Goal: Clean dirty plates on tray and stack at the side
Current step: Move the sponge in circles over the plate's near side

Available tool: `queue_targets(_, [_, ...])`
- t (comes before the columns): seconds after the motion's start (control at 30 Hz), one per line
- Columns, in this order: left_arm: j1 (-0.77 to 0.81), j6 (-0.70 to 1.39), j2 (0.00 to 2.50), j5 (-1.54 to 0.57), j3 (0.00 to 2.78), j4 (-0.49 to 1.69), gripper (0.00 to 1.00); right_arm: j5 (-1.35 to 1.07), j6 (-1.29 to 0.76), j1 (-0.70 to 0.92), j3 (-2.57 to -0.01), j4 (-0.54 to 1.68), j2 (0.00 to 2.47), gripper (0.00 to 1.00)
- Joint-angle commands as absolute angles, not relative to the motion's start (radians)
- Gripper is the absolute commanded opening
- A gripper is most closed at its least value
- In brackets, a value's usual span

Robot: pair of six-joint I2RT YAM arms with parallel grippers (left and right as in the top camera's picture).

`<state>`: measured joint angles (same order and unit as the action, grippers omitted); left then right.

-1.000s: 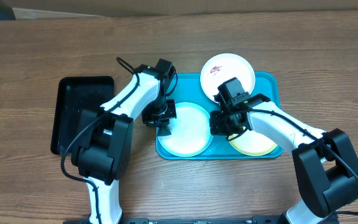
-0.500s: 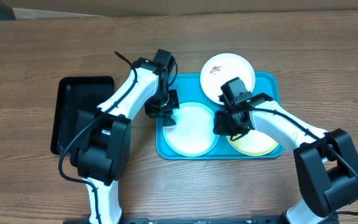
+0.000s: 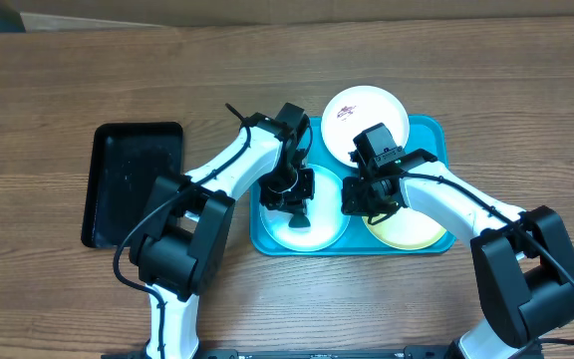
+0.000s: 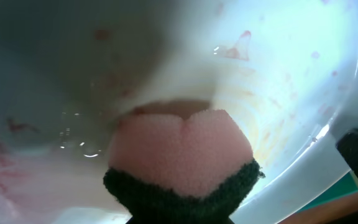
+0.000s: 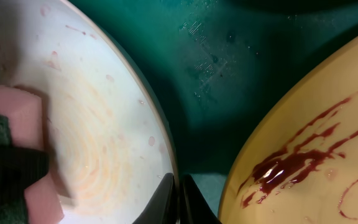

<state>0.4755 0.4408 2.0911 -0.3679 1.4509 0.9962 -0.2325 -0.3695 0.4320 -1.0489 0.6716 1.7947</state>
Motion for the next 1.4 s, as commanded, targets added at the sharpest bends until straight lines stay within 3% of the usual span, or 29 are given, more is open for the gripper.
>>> queue_targets(0.0, [0.472,0.398,2.099,-0.393,1.475,1.010,0.34,-0.230,-0.371,0.437,-1.062,0.668,1.801,0.04])
queue_targets(0.03, [0.472,0.398,2.099,-0.392,1.475,1.017,0.81,-0.230,-0.371,0.437,-1.062,0.668,1.801,0.04])
queue_targets(0.07, [0.472,0.398,2.099,-0.392,1.475,1.017,0.98,-0.230,-0.371,0.437,-1.062,0.668,1.801,0.04])
queue_targets(0.1, [0.472,0.395,2.099,-0.391,1.476,1.015,1.00,-0.230,-0.371,0.437,-1.062,0.668,1.801,0.04])
queue_targets(0.37, [0.447,0.395,2.099,-0.380,1.528,1.068,0.87,-0.230,-0.371,0.437,-1.062,0.669,1.801,0.04])
queue_targets(0.47, [0.444,0.395,2.099,-0.347,1.585,1.129,0.69,-0.230,-0.371,0.437,-1.062,0.668,1.801,0.04])
queue_targets(0.8, [0.502,0.396,2.100,-0.306,1.588,1.151,0.70,-0.230,-0.371,0.437,-1.062,0.667,1.801,0.04])
queue_targets(1.1, [0.537,0.453,2.101,-0.215,1.518,1.079,0.60,-0.230,-0.371,0.437,-1.062,0.669,1.801,0.04])
queue_targets(1.37, [0.536,0.453,2.101,-0.203,1.516,1.075,0.44,-0.230,-0.371,0.437,-1.062,0.668,1.801,0.04])
